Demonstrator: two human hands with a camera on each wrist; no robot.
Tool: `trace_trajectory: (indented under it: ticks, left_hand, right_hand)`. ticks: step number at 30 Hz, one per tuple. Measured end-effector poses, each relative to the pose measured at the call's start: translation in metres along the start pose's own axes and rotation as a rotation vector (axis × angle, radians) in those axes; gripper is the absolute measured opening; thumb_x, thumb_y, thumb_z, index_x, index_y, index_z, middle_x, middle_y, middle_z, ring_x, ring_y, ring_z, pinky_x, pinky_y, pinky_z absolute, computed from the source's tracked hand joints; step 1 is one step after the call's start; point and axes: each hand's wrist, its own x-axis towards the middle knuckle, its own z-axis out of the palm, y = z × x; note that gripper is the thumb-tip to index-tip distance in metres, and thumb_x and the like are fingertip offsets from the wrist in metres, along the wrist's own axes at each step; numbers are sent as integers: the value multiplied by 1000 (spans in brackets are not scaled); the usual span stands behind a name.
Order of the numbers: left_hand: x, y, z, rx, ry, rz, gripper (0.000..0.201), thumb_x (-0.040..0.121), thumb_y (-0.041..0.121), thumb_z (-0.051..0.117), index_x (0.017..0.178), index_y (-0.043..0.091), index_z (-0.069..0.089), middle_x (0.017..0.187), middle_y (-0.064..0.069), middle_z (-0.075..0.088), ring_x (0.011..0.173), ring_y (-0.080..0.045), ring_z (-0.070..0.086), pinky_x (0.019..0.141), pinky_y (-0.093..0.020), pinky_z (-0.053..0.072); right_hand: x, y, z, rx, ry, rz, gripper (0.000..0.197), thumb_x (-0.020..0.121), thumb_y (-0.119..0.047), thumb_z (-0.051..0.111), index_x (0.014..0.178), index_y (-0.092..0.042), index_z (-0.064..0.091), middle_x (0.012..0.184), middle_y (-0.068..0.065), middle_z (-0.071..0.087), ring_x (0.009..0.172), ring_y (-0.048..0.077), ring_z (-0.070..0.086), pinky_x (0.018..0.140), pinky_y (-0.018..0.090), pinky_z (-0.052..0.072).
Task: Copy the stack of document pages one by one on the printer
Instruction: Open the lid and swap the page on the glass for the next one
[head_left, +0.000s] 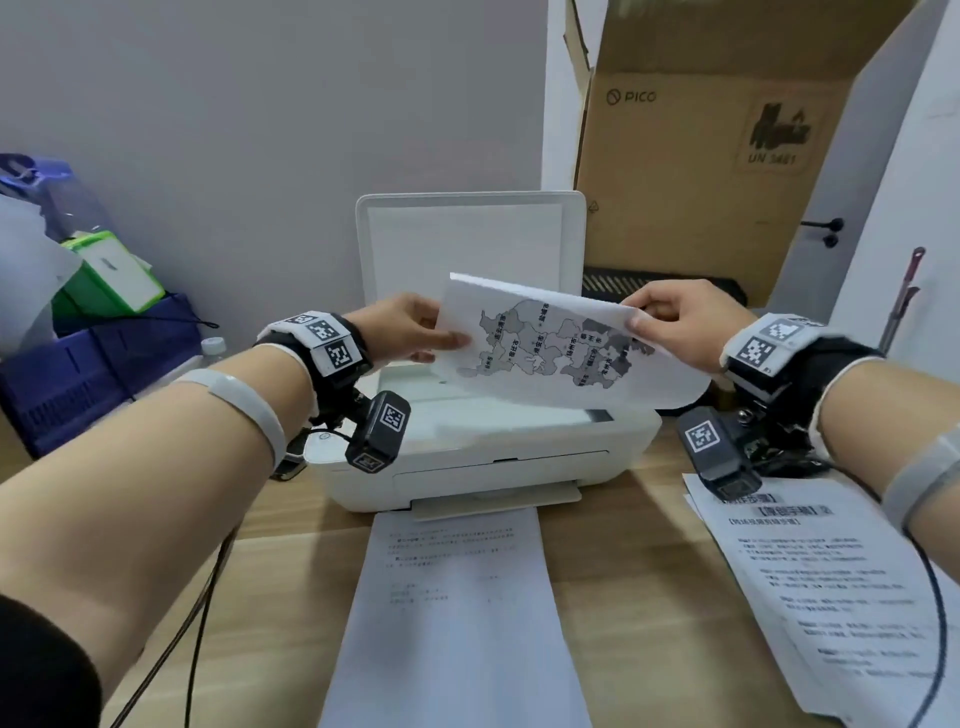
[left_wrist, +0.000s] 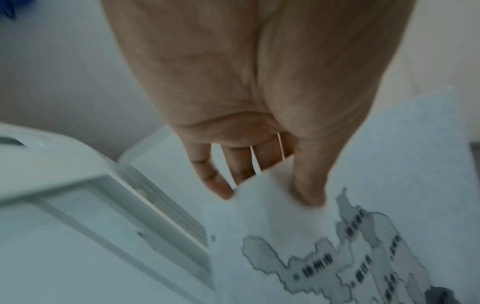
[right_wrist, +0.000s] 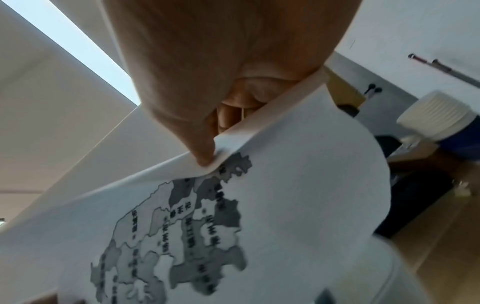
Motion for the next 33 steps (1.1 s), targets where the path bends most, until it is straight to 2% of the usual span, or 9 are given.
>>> trace_trajectory:
  ticks: [6, 11, 14, 17, 19, 21, 23, 28, 33]
  left_hand:
    - [61, 47, 61, -65, 186, 145, 8, 91, 27, 70, 88, 19, 69, 95, -3, 73, 86, -22, 68, 86, -39, 55]
    - [96, 95, 132, 50, 129, 142, 28, 90, 32, 70, 107, 10, 70, 95, -3, 69, 78, -18, 62, 62, -23, 46]
    - [104, 114, 180, 234, 3, 82, 24, 86, 31, 75, 103, 17, 65, 95, -2, 65, 69, -11, 57, 53, -21, 45]
    - [107, 117, 229, 127, -176, -21, 42, 84, 16, 77, 121, 17, 57, 112, -3, 59, 93, -21, 64, 70, -34, 60]
    - [107, 116, 261, 224, -225, 22, 57, 82, 20, 78, 133, 19, 53, 128, -5, 54, 110, -25, 60, 84, -34, 56]
    - [107, 111, 293, 236, -256, 39, 59, 82, 15, 78, 134, 16, 53, 130, -7, 55, 108, -24, 60, 80, -34, 58]
    - [105, 106, 320, 158, -303, 11, 48, 85, 0, 70, 130, 10, 55, 121, -10, 57, 99, -27, 62, 74, -38, 60]
    - [104, 94, 349, 280, -354, 84, 43, 93, -6, 48, 133, 6, 55, 124, -8, 60, 108, -28, 60, 95, -33, 51]
    - [97, 97, 333, 378, -383, 199, 45, 92, 3, 54, 137, 12, 54, 132, -8, 60, 120, -26, 57, 101, -31, 47]
  right_hand:
    - [-42, 37, -52, -20, 73, 186, 38, 87, -61, 60, 102, -26, 63, 92, -12, 65, 80, 7, 58, 66, 26, 42]
    - [-89, 105, -85, -129, 146, 428, 15, 95, -23, 58, 93, -15, 70, 98, 12, 72, 77, 22, 62, 61, 25, 43]
    - [-117, 138, -97, -237, 44, 647, 28, 96, -20, 57, 121, -11, 66, 124, 20, 64, 106, 35, 62, 84, 35, 47]
    - [-150, 167, -100, -388, -135, 867, 47, 96, -22, 58, 140, -9, 50, 141, 16, 53, 126, 34, 52, 101, 35, 42]
    - [-169, 188, -99, -449, -247, 948, 52, 92, -24, 61, 140, -9, 51, 137, 15, 55, 122, 32, 55, 96, 34, 46]
    - [-186, 203, -97, -447, -291, 1008, 46, 89, -23, 62, 132, -8, 56, 123, 15, 61, 107, 31, 60, 81, 33, 48]
    - [-198, 204, -91, -446, -315, 1025, 35, 90, -20, 58, 123, -5, 58, 113, 15, 63, 96, 31, 62, 75, 34, 52]
    - [-214, 205, -70, -410, -430, 1085, 32, 90, -13, 57, 119, -1, 59, 95, 13, 62, 85, 32, 68, 68, 39, 60]
    - [-201, 186, -56, -634, -363, 912, 37, 86, -31, 65, 116, -9, 63, 101, 11, 61, 107, 33, 63, 85, 39, 52]
